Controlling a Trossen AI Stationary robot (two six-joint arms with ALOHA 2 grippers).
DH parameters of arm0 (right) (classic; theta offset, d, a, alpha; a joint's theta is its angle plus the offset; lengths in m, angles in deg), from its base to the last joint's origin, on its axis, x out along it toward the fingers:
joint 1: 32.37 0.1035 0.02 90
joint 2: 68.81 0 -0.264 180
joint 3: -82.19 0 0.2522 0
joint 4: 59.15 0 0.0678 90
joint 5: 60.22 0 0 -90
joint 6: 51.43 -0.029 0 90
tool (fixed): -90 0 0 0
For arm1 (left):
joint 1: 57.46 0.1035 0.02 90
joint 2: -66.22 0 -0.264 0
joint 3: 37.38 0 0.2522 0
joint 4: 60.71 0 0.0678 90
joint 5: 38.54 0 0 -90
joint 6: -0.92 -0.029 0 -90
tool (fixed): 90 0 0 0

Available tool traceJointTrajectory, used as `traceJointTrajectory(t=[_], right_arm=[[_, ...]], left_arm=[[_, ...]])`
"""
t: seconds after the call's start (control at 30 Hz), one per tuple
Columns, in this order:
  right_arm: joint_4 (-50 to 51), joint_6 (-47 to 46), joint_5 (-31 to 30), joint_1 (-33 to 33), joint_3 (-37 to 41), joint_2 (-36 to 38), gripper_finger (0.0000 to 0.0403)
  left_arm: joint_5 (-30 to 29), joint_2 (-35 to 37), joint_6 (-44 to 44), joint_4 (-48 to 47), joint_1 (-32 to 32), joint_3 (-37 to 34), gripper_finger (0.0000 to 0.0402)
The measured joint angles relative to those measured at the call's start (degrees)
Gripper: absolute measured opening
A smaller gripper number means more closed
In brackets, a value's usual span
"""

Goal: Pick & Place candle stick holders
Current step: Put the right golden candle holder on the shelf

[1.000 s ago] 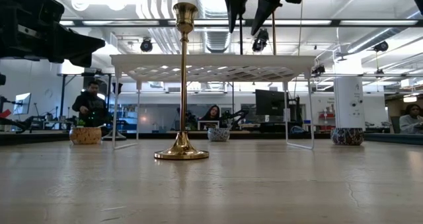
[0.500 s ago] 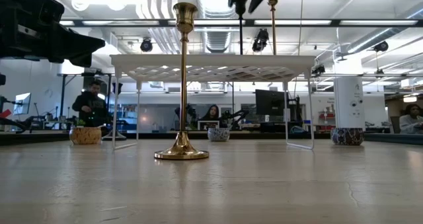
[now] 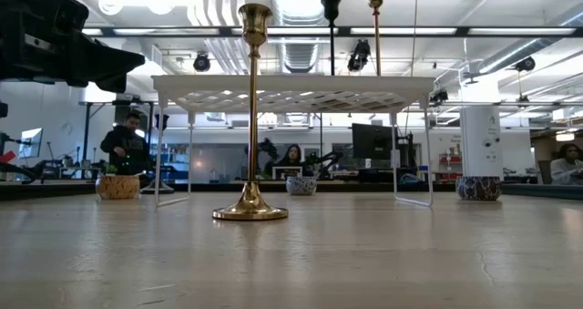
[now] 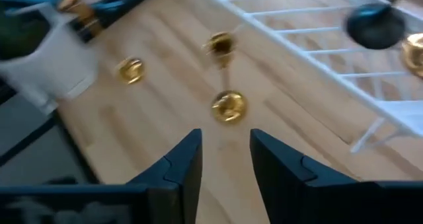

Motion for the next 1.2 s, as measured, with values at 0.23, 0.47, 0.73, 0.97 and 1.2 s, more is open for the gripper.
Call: traceJointTrajectory(t=[0.23,0.47,0.73,0.97,1.2], right_arm=[[-7.06,4.13,-11.74,7.53,10.8,-0.41,0.0096],[-19.3,3.07,-16.66,6.17,26.98,-0.55,0.0078],[-30.8,6.57,-18.76,3.29,36.66,-0.55,0.0075],[-45.15,15.19,-22.97,1.16,42.73,-0.5,0.0116],[-71.45,33.59,-23.33,-3.99,50.07,-0.46,0.0172]], left_arm=[[0.01,0.0,-0.01,0.0,-0.01,0.01,0.0014],[0.0,0.0,0.0,0.02,-0.01,-0.01,0.0014],[0.02,0.0,0.0,0.0,-0.01,-0.01,0.0014],[0.0,0.0,0.0,0.0,-0.01,0.01,0.0014],[0.01,0.0,-0.01,0.0,-0.01,0.01,0.0014]])
